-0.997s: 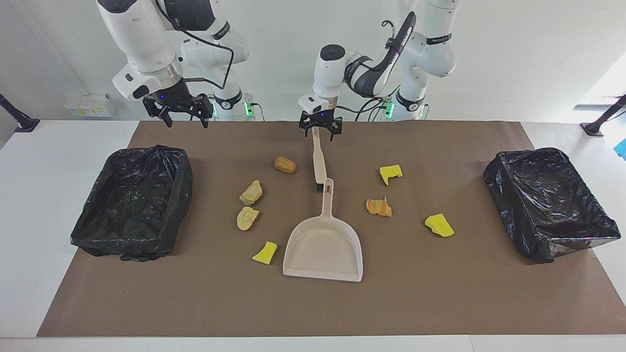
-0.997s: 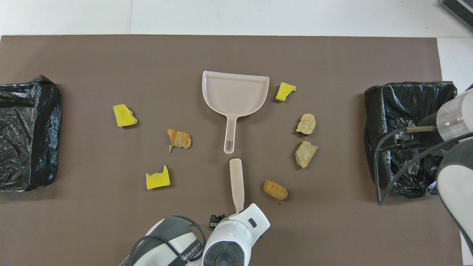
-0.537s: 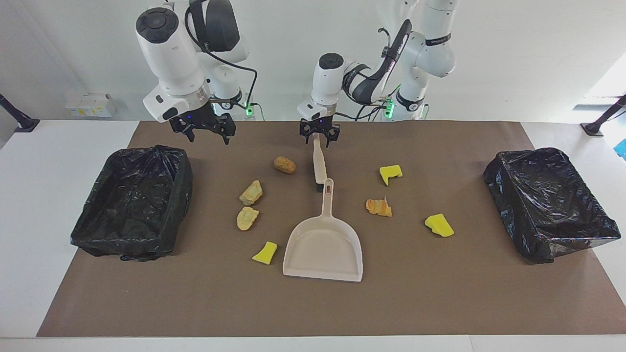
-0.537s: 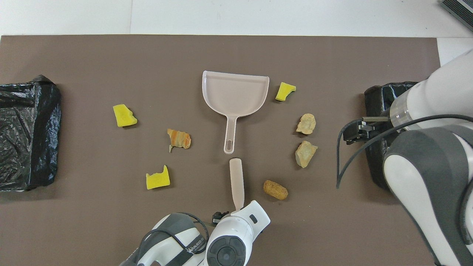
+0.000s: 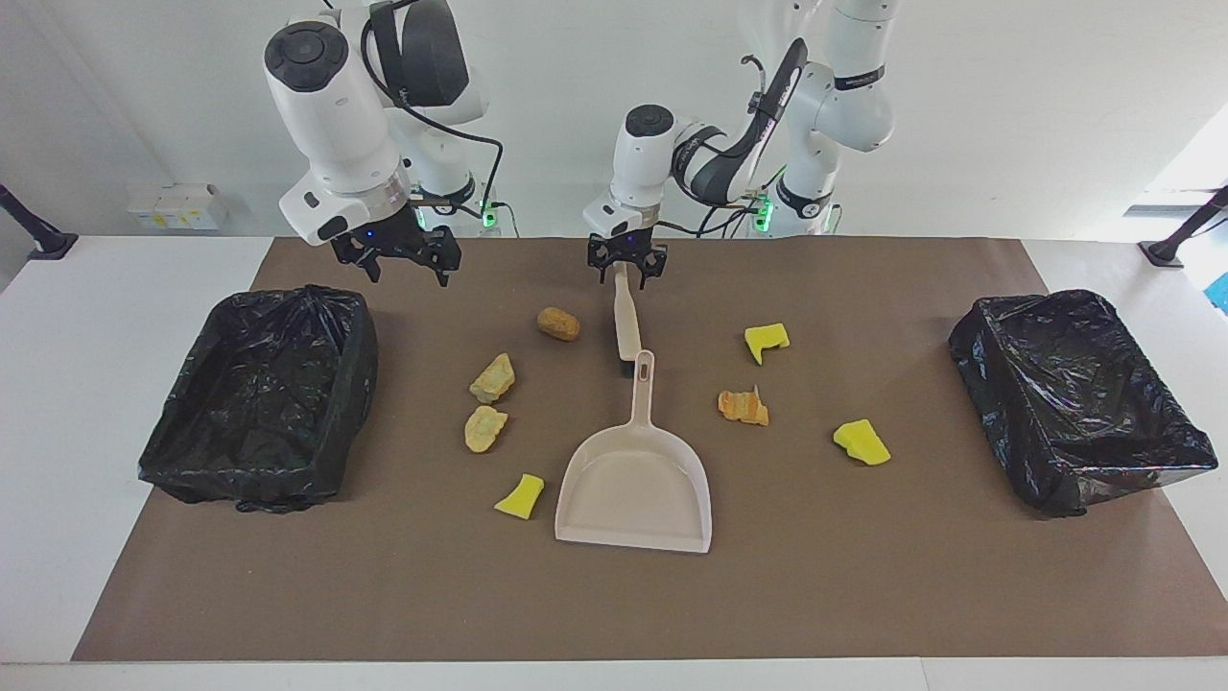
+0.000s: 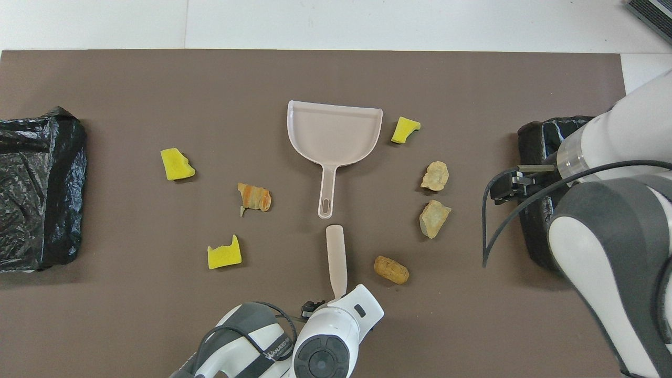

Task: Sweep and dump trash in bin

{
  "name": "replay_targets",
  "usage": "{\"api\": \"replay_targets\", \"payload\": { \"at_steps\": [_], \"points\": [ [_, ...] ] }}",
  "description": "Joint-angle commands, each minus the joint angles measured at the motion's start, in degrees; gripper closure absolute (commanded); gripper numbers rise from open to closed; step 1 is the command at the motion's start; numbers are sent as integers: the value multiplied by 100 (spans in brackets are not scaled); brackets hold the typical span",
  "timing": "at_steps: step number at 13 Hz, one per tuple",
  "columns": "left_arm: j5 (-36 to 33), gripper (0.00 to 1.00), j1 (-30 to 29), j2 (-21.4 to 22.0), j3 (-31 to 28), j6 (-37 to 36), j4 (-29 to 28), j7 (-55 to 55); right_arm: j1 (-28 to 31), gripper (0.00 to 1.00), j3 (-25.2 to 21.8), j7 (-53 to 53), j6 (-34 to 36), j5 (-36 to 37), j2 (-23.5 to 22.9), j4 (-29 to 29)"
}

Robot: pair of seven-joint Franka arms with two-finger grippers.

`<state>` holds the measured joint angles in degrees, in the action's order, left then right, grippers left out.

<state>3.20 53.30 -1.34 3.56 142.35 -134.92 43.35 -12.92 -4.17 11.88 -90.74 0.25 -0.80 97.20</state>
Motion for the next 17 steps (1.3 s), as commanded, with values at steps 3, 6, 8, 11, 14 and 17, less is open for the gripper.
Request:
{"api": "replay_targets", "payload": {
  "at_steps": [3, 6, 8, 11, 14, 17],
  "points": [
    [-126, 23, 101, 222, -66, -251, -34, 157, 158, 0, 3, -353, -32, -139, 1, -34],
    [-126, 35, 101, 231, -66, -304, -25, 157, 97, 0, 12, -240, -58, -156, -16, -78],
    [-126, 41, 101, 231, -66, -313, -25, 157, 53, 0, 21, 85, -128, -165, -25, -96],
    [-126, 66, 110, 222, -66, -576, 89, 174, 0, 0, 21, 122, -137, -165, -34, -96],
    [-135, 100, 101, 248, -66, -770, 107, 174, -9, 0, 48, 279, -129, -392, -43, -104],
    [-135, 100, 5, 564, -101, -1278, 185, 183, -17, 0, 56, 359, -129, -455, -51, -104]
  ]
}}
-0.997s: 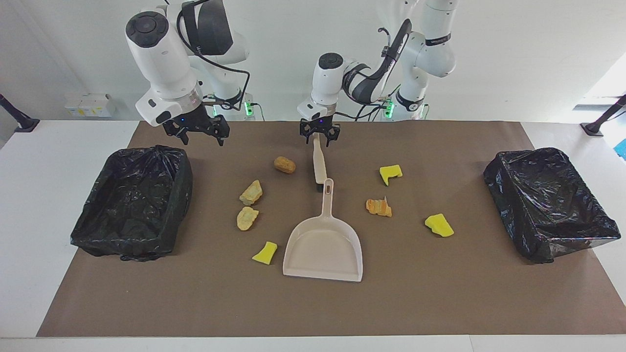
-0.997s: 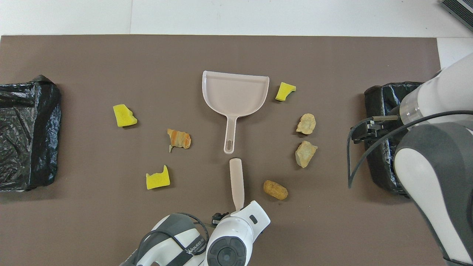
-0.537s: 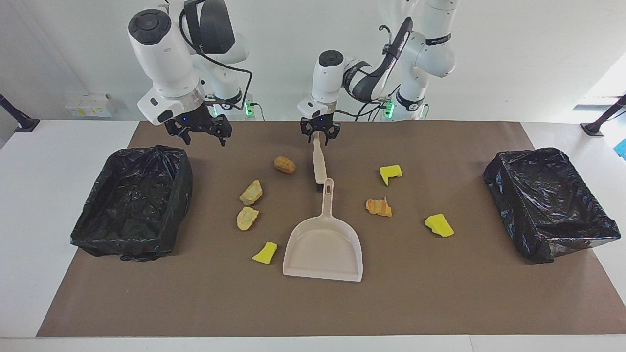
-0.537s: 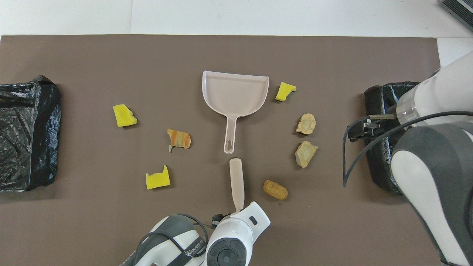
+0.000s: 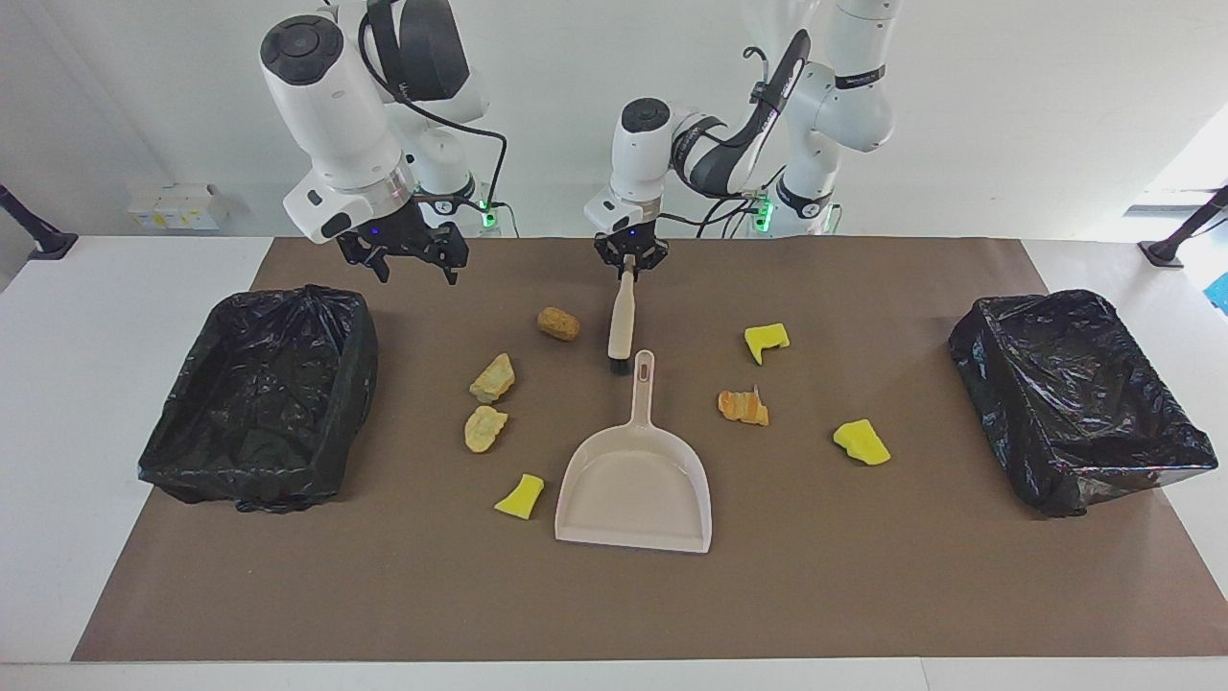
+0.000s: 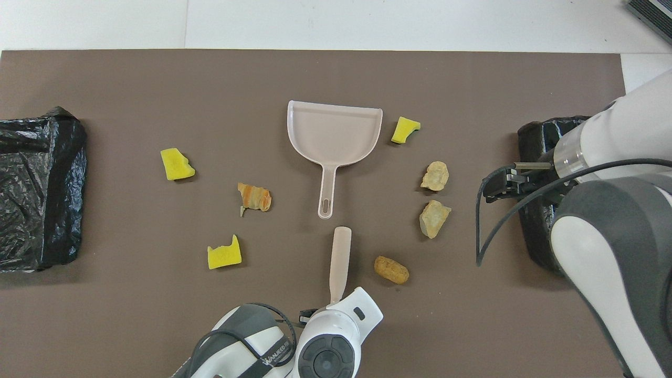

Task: Sweep and dump trash in bin

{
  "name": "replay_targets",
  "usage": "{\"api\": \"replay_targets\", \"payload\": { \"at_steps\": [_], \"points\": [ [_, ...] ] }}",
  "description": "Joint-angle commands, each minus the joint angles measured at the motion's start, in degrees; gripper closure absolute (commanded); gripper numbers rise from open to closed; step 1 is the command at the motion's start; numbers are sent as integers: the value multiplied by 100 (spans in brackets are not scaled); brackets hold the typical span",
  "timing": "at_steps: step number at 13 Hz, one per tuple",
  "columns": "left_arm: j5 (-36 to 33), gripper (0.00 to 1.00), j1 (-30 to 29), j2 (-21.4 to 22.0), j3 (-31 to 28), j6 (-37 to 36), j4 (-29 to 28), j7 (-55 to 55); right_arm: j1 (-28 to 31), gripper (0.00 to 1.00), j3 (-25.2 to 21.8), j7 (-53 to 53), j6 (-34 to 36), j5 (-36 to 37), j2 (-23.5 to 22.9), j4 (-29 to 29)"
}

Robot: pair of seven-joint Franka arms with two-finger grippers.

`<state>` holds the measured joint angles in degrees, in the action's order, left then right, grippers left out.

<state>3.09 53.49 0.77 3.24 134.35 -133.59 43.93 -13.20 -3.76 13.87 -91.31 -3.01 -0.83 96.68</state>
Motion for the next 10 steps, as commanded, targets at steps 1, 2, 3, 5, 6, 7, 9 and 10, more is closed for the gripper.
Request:
{"api": "replay_targets", "payload": {
  "at_steps": [1, 2, 3, 5, 6, 7, 9, 10],
  "points": [
    [-125, 100, -49, 475, -87, -811, 148, 185, 11, 0, 24, 160, -80, -121, -49, -62],
    [-133, 100, -214, 590, -87, -1197, 262, 212, 11, 0, 76, 194, -80, -130, -101, -175],
    [-168, 100, -329, 721, -87, -1558, 411, 212, 11, 0, 155, 291, -63, -147, -232, -411],
    [-370, 100, -584, 828, -87, -2130, 657, 212, 11, 0, 357, 719, 25, -121, -505, -746],
    [-449, 100, -777, 837, -87, -2289, 754, 186, 11, 0, 462, 957, 25, -95, -636, -791],
    [-546, 100, -979, 837, -87, -2386, 860, 168, 11, 0, 551, 1107, 8, -95, -768, -904],
    [-765, 100, -1462, 811, -78, -2396, 957, 125, -243, 0, 560, 1581, -19, -95, -1259, -1377],
    [-853, 100, -1708, 767, -78, -2335, 966, 46, -375, 0, 560, 1931, -54, -103, -1558, -1641]
  ]
}}
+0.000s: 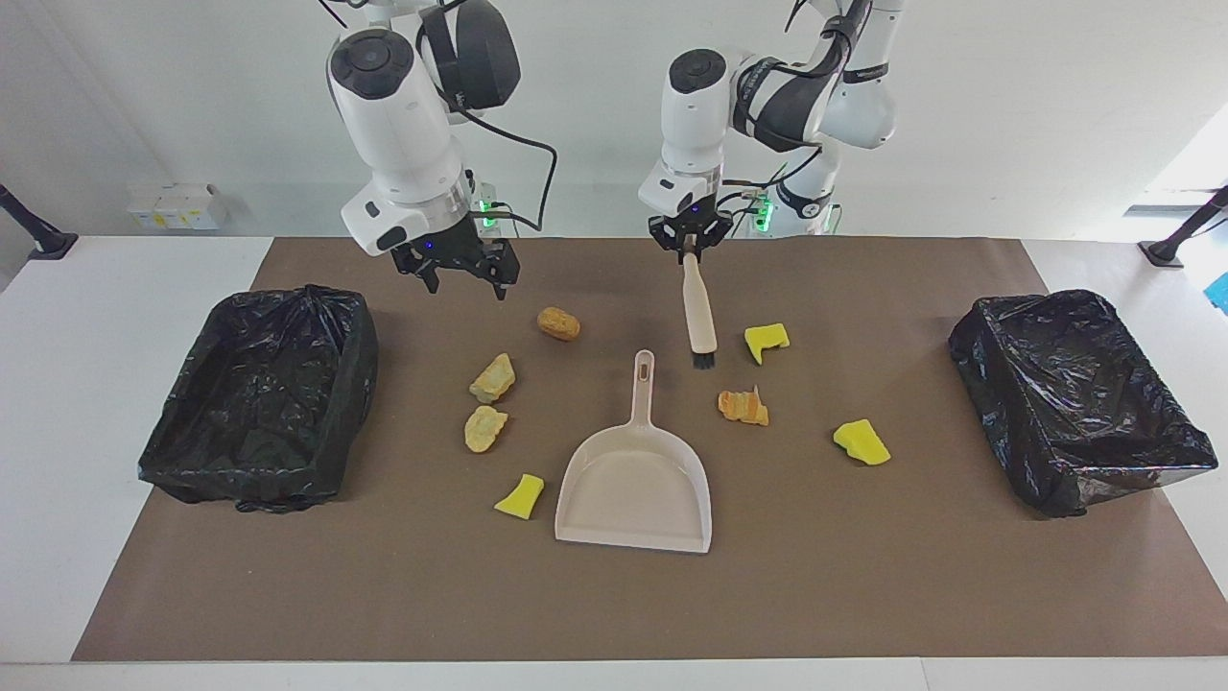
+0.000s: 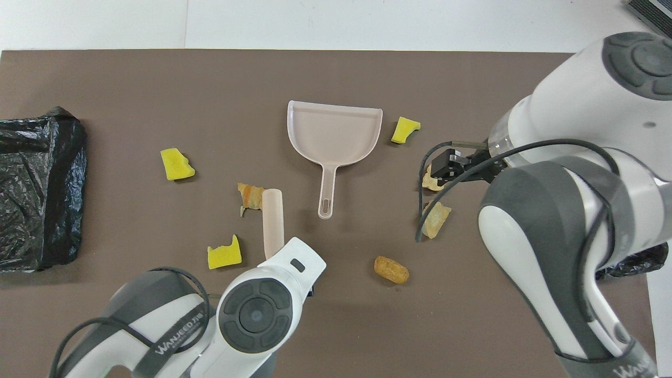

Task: Sweep and dump trash in bin

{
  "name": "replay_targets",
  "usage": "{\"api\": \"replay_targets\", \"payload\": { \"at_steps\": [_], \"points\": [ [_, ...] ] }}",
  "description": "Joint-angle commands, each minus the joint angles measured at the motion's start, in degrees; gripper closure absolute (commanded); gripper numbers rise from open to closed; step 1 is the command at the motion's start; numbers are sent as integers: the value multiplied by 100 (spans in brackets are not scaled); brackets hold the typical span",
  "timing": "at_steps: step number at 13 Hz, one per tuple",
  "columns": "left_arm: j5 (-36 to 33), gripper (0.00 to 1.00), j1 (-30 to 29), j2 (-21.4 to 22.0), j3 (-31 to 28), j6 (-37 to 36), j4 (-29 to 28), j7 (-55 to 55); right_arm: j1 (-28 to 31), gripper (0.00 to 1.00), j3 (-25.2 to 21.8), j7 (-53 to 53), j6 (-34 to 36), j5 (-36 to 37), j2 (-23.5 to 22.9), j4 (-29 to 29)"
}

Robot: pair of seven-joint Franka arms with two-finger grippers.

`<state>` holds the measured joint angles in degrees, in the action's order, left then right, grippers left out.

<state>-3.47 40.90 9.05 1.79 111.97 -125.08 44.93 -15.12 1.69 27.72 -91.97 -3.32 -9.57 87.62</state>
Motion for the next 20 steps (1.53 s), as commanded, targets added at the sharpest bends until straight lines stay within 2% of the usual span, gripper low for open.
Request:
{"api": "replay_targets", "payload": {
  "at_steps": [1, 5, 10, 12, 14, 16, 20],
  "points": [
    [-259, 100, -678, -104, 58, -79, 124, -246, -341, 0, 16, 846, -49, -72, -939, -937],
    [-277, 100, -1916, -342, 58, 342, 168, -2106, -764, 0, 60, 1278, -645, -72, -1389, -948],
    [-295, 100, -3498, -684, 58, 1343, 177, -4260, -1211, 0, 174, 1570, -1436, -72, -2074, -1010],
    [-347, 100, -4017, -1009, 58, 2063, 195, -4947, -1423, 0, 183, 1578, -1692, -11, -2285, -1001],
    [-347, 100, -4457, -1307, 58, 2241, 360, -5658, -1441, 0, 192, 1552, -1903, 7, -2373, -966],
    [-347, 100, -4582, -1607, 58, 2530, 397, -6449, -1546, 0, 183, 1499, -2105, 24, -2374, -843],
    [-347, 100, -4399, -1547, 102, 2190, 239, -6997, -1643, 0, 174, 1306, -2203, 182, -2347, -535]
  ]
}}
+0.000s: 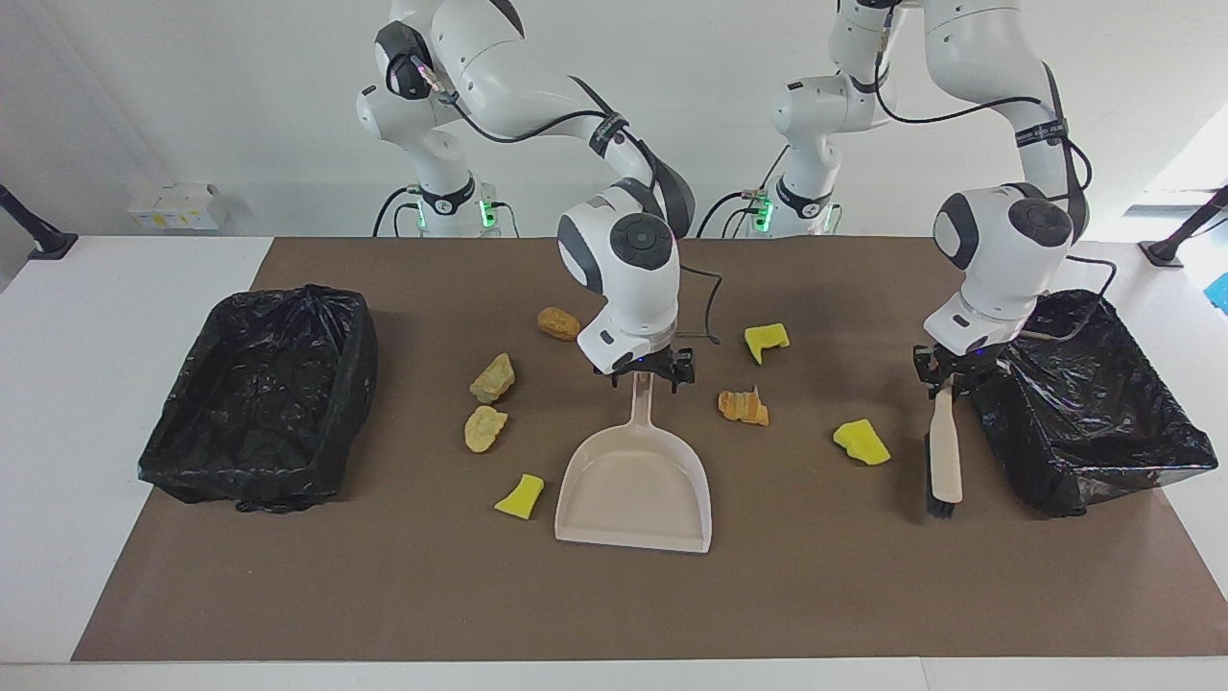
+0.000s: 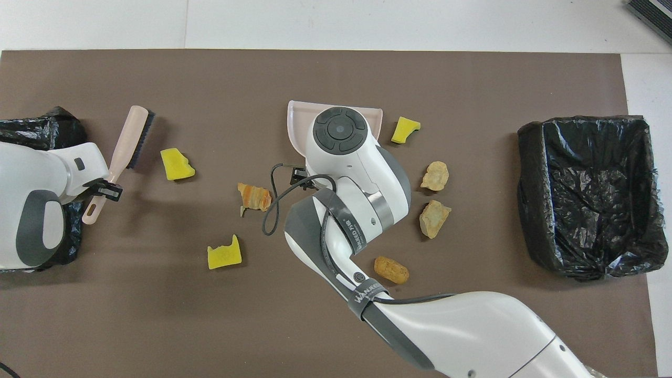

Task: Sweep and dump trash in bin
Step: 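Grasp the dustpan with the right gripper and drag it toward the scraps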

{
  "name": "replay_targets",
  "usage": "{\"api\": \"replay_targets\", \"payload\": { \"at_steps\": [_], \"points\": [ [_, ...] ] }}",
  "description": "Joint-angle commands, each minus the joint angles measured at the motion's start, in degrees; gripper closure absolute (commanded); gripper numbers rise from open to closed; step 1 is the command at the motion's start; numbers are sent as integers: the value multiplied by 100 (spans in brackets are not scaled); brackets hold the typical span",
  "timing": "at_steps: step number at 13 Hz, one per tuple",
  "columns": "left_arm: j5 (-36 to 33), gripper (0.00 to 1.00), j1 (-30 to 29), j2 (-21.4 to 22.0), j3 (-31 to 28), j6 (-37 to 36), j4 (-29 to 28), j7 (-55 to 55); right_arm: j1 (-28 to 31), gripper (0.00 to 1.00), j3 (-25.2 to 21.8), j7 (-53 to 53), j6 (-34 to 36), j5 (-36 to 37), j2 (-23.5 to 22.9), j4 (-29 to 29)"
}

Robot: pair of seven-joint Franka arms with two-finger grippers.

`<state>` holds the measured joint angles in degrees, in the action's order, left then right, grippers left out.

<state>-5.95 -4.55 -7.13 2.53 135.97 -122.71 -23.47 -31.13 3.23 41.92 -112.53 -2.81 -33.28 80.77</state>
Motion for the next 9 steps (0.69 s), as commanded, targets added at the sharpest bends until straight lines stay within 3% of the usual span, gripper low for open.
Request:
{"api": "replay_targets", "payload": {
  "at_steps": [1, 3, 6, 7, 9],
  "points": [
    [-91, 100, 374, 98, 28, -289, -25, -132, -8, 0, 28, -131, -95, 262, 6, 141],
    [-91, 100, 551, 238, 37, -483, -200, -158, 10, 19, 28, -140, -85, 299, -2, 132],
    [-73, 100, 1060, 519, 37, -633, -596, -88, 2, 93, 28, -105, -295, 246, -3, 175],
    [-38, 100, 1253, 563, 37, -746, -631, -44, -7, 100, 28, -96, -296, 237, 6, 176],
    [-20, 100, 1658, 642, 37, -1097, -623, 428, 62, 100, 37, -174, -148, 281, -3, 132]
  ]
}}
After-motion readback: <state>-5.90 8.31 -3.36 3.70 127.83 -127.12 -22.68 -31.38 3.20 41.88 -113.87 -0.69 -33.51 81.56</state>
